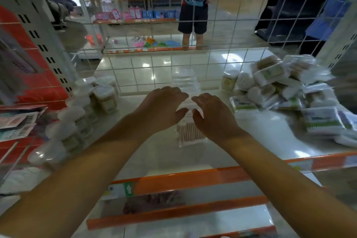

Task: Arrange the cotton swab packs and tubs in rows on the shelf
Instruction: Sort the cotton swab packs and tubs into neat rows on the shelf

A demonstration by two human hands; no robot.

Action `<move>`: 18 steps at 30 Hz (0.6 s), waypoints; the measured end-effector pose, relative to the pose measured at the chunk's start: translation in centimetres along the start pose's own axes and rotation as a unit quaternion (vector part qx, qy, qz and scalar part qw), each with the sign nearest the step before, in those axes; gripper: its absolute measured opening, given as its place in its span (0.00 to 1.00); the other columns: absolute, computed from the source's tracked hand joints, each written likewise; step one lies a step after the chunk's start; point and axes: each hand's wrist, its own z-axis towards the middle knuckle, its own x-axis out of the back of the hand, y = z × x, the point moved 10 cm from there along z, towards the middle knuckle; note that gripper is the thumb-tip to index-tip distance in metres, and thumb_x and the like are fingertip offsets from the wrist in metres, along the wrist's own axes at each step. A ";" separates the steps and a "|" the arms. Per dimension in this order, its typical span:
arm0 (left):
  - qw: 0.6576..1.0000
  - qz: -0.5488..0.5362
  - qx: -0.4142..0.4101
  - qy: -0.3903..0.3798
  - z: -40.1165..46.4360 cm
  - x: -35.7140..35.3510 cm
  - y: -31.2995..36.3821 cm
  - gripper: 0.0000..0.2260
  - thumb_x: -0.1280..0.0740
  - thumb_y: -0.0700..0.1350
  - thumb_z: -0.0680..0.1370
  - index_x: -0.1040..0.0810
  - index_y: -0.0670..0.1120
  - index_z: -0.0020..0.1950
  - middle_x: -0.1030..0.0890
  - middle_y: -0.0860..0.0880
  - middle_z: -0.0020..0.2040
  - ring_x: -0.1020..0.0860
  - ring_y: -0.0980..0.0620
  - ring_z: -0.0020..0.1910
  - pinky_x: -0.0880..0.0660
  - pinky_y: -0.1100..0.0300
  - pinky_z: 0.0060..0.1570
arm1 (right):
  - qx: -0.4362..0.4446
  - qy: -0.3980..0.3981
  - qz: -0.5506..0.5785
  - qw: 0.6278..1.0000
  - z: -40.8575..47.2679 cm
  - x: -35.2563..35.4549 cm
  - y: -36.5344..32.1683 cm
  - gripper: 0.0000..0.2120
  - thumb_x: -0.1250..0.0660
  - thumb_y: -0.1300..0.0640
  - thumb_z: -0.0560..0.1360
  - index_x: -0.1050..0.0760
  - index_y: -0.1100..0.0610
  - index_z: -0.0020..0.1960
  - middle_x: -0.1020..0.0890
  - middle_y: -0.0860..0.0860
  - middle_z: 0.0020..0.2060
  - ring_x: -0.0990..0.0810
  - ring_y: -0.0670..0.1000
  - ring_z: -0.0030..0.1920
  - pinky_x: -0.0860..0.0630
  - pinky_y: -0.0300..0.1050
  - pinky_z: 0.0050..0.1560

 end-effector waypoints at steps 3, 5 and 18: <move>1.000 -0.013 -0.004 -0.012 1.4 -0.8 2.1 0.19 0.38 0.51 0.78 0.30 0.47 0.68 0.24 0.48 0.63 0.26 0.50 0.61 0.29 0.54 0.60 | -0.002 -0.001 0.007 1.000 -0.5 0.9 2.2 0.17 0.42 0.55 0.79 0.30 0.59 0.66 0.25 0.55 0.60 0.28 0.53 0.61 0.33 0.43 0.58; 0.999 -0.027 -0.001 -0.016 2.4 -1.3 3.3 0.20 0.38 0.51 0.78 0.30 0.47 0.68 0.24 0.49 0.64 0.26 0.51 0.61 0.29 0.55 0.60 | -0.003 0.001 0.012 1.000 -0.8 1.4 3.9 0.17 0.42 0.55 0.79 0.29 0.60 0.64 0.24 0.55 0.59 0.27 0.54 0.60 0.31 0.43 0.58; 0.999 -0.028 -0.015 -0.028 8.1 -4.8 11.6 0.18 0.39 0.51 0.78 0.29 0.49 0.67 0.23 0.49 0.61 0.26 0.50 0.59 0.28 0.54 0.57 | -0.013 0.012 0.020 1.000 -3.0 3.7 14.7 0.18 0.41 0.53 0.78 0.30 0.55 0.67 0.27 0.49 0.64 0.31 0.49 0.65 0.37 0.39 0.63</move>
